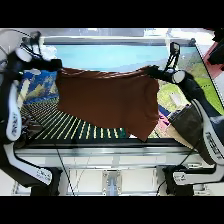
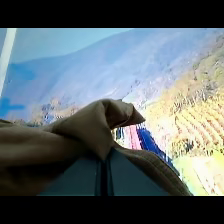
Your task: Fold the shirts.
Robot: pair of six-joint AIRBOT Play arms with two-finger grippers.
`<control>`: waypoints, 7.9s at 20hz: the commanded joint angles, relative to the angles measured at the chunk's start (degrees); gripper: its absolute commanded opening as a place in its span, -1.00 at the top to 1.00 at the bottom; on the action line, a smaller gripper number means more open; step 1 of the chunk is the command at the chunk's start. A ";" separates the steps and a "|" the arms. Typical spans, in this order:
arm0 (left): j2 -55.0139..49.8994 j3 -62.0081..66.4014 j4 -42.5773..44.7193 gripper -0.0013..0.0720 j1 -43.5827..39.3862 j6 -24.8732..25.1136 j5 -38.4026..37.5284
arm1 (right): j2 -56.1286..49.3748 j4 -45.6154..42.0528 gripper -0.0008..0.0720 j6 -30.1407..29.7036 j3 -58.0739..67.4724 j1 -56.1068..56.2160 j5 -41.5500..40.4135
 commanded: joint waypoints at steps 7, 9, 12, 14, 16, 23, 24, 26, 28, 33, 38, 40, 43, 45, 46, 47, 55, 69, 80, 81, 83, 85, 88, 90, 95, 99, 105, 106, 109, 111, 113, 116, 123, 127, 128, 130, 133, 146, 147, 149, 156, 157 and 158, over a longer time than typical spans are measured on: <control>-5.99 9.84 -0.87 -0.68 -1.77 -3.23 6.54 | -3.74 4.15 -0.14 0.24 -0.26 0.09 -14.73; -4.79 17.68 -0.20 -0.68 -0.87 -2.95 -0.94 | 1.07 1.73 -0.14 0.17 -0.26 -2.75 -8.33; 2.14 17.79 -0.02 -0.68 1.79 -0.26 -4.00 | 9.84 -4.07 -0.13 0.37 -0.31 -9.84 12.26; 7.15 13.99 0.31 -0.68 4.42 0.17 -5.77 | 13.94 -9.31 -0.13 0.52 -0.81 -14.16 27.23; 10.67 8.72 1.11 -0.68 7.34 0.17 -9.92 | 18.49 -10.40 -0.13 0.52 -5.84 -17.22 33.59; 23.41 -23.19 -5.84 -0.68 13.29 3.72 -6.80 | 33.27 9.33 -0.13 -0.66 -41.46 -18.73 28.15; 24.50 -25.49 -6.71 -0.68 13.31 4.22 -6.80 | 35.26 12.28 -0.13 -0.61 -45.90 -18.75 25.97; 25.38 -27.76 -8.79 -0.68 13.27 5.88 -8.15 | 39.26 17.81 -0.13 -0.42 -52.70 -18.75 23.41; 25.40 -28.13 -11.41 -0.68 13.27 8.74 -8.96 | 42.88 20.92 -0.13 0.96 -58.03 -18.75 21.84; 25.49 -28.11 -22.99 -0.68 13.27 15.87 -9.14 | 46.01 31.80 -0.13 3.30 -66.07 -18.73 11.17; 25.49 -28.11 -26.10 -0.68 13.27 17.25 -9.66 | 45.81 34.73 -0.03 6.75 -67.52 -16.52 2.89; 25.49 -28.11 -26.10 -0.68 13.27 17.25 -9.77 | 45.35 35.12 0.13 8.04 -67.52 -13.81 0.07; 25.49 -28.11 -26.12 -0.68 13.27 17.90 -9.84 | 44.59 35.28 0.13 9.99 -67.52 -9.81 -2.99; 25.49 -28.11 -26.08 -0.68 13.27 18.62 -10.38 | 42.84 35.12 0.13 10.47 -67.52 -7.96 -4.09; 25.49 -28.11 -26.08 -0.68 13.27 18.75 -10.78 | 41.48 35.12 0.13 10.47 -67.52 -7.43 -4.52; 25.49 -28.11 -26.08 -0.68 13.27 18.78 -10.99 | 40.37 35.30 0.13 10.47 -67.52 -7.13 -4.85; 25.49 -28.11 -26.08 -0.68 13.27 19.85 -10.99 | 39.04 38.60 0.13 10.56 -67.47 -7.08 -9.14; 25.49 -28.11 -26.08 -0.68 13.27 20.37 -10.80 | 33.57 38.99 0.13 8.41 -64.02 -4.98 -9.01; 25.46 -28.11 -25.14 -0.68 13.31 21.27 -10.67 | 31.74 38.49 0.91 4.46 -59.30 -5.01 -7.63; 25.46 -28.09 -24.22 -0.68 13.33 21.11 -9.73 | 31.82 38.45 0.91 3.37 -57.88 -5.01 -7.08; 25.46 -28.09 -22.16 -0.68 13.84 15.28 -3.65 | 32.52 38.40 0.91 1.18 -54.03 -5.01 -6.75; 25.31 -28.11 -21.75 -0.68 15.76 8.41 3.23 | 32.96 37.99 0.91 -0.33 -49.68 -5.11 -6.93; 22.73 -28.11 -21.53 -0.68 19.52 5.51 -4.09 | 32.96 37.79 0.91 -5.22 -41.29 -5.11 -5.60; 18.34 -28.20 -19.43 -0.68 19.61 6.27 -16.28 | 32.96 37.68 0.91 -6.67 -35.69 -5.11 -4.59; 7.65 -30.64 -19.28 -0.68 16.74 10.88 -15.50 | 32.96 36.65 0.91 -7.78 -27.45 -5.11 -1.05; 4.59 -30.64 -20.44 -0.68 15.58 18.62 -14.23 | 32.96 36.72 0.91 -7.67 -26.38 -5.05 1.14; 3.48 -30.64 -13.14 -0.68 9.18 18.51 -13.35 | 32.96 36.81 0.91 -7.65 -26.38 -5.01 1.97; 3.50 -30.64 -10.56 -0.68 7.48 18.01 -11.76 | 32.96 37.07 0.91 -7.65 -26.38 -5.01 2.08; 3.50 -30.64 -6.69 -0.68 4.59 13.38 -7.87 | 32.96 37.29 0.91 -7.65 -26.38 -5.01 3.21; 3.50 -30.64 -6.97 -0.67 4.44 12.02 -7.58 | 32.96 37.29 0.91 -7.65 -26.38 -5.01 3.89; 3.50 -30.60 -8.61 0.70 4.44 12.04 -9.66 | 32.96 37.29 0.91 -7.65 -26.38 -5.01 3.89; 3.54 -29.44 -15.17 0.94 4.46 12.31 -15.37 | 32.96 37.40 0.91 -7.69 -26.36 -5.01 3.65; 16.09 -8.09 -37.99 0.95 7.69 18.78 -28.65 | 34.23 31.63 0.91 -10.84 -12.90 -5.01 18.45; 30.60 0.85 -37.97 0.94 12.37 20.57 -28.11 | 43.21 26.86 0.91 -9.88 -5.95 -5.03 23.10; 33.94 1.95 -37.92 0.94 13.64 20.70 -26.95 | 46.29 24.90 0.92 -8.37 -4.46 -5.03 23.17; 40.57 2.64 -36.98 0.95 15.02 20.68 -22.01 | 52.48 21.00 0.92 -5.53 -1.27 -5.03 23.41; 46.69 2.62 -31.82 0.95 14.69 19.41 -18.12 | 58.23 16.02 0.92 -3.50 2.89 -5.11 22.95; 21.79 -13.16 -5.01 0.95 2.58 8.74 -24.06 | 15.39 14.38 0.92 -3.10 3.98 -4.98 11.52; 17.73 -14.62 0.11 0.95 0.98 5.79 -20.33 | 10.25 15.67 0.92 -3.08 3.98 -4.92 9.81; 10.12 -14.78 9.07 0.95 -0.48 -3.52 -12.46 | 1.64 19.17 0.92 -3.08 3.98 -4.04 4.31; 2.69 -13.92 1.33 0.94 -0.55 -9.20 12.26 | -8.15 22.36 0.92 -2.93 3.98 3.65 -26.67; 2.69 -13.03 -0.28 0.94 -0.55 -9.20 12.98 | -8.17 22.36 0.91 -2.91 3.98 4.59 -30.40; 2.69 -12.15 -1.55 0.94 -0.55 -9.14 13.03 | -8.15 22.38 0.91 -2.91 4.00 5.35 -33.20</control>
